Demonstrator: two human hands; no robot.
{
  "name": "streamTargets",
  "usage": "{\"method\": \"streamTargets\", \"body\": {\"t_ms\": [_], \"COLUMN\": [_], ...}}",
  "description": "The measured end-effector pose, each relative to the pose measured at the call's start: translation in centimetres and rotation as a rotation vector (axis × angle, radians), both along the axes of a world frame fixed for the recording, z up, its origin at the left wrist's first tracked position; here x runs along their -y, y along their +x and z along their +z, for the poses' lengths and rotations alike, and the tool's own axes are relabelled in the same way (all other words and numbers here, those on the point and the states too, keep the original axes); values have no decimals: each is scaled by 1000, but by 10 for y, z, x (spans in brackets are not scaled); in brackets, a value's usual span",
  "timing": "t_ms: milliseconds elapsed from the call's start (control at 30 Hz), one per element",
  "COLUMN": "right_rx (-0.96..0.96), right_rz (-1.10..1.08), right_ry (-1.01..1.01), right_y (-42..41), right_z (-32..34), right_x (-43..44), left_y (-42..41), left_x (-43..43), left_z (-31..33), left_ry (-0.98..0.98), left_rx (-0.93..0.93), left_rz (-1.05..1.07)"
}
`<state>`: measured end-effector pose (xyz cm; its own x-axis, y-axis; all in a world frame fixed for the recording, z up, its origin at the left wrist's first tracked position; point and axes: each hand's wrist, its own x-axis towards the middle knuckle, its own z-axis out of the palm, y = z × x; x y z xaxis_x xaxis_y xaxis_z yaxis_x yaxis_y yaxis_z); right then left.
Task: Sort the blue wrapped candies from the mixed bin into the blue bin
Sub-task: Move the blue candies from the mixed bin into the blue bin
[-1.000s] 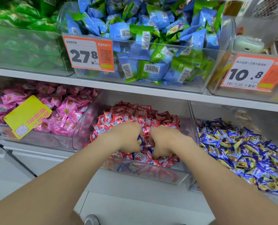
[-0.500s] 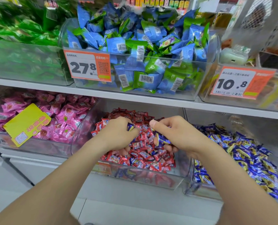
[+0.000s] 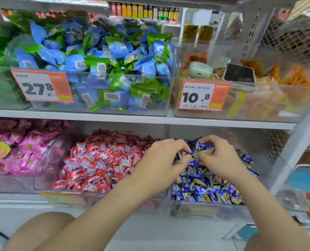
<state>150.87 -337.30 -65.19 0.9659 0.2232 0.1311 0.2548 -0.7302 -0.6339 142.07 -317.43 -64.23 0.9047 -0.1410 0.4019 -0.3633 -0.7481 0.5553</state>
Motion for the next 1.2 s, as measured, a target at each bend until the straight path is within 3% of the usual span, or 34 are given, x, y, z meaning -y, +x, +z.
{"method": "streamTargets", "body": {"t_ms": [133,300,400,467,533,600,733,800,867,967,1033,1133,1200], "right_rx": [62,133,27,-33,-145,-204,-65,15,186,348,370,296,178], "right_rz": [171,64,137,203,236,212,72,19,25,136,238,461,492], "right_ry": [-275,-85,-121,-237,-401,-513,-580,-585,-449,-25,77,16,-189], "right_y": [14,14,13,15,19,25,32,26,10,-28,-53,-70,-67], "right_z": [-13,-10,-16,-26,-36,-44,-46,-42,-32,-13,3,9,0], "right_x": [29,50,54,53,51,51,47,35,14,-24,-45,-88,-116], "left_y": [16,38,57,64,68,66,50,40,29,13,10,0,-8], "left_x": [35,71,82,84,85,86,77,64,45,5,-23,-75,-107], "left_z": [-1,2,-15,-27,-37,-41,-28,-21,-15,-4,-1,1,-1], "left_ry": [145,461,446,432,485,601,769,710,568,355,309,427,571], "left_rx": [-30,-129,-236,-415,-480,-374,-51,80,118,-42,-217,-460,-635], "left_rz": [52,179,111,60,65,109,182,176,168,211,301,494,576]}}
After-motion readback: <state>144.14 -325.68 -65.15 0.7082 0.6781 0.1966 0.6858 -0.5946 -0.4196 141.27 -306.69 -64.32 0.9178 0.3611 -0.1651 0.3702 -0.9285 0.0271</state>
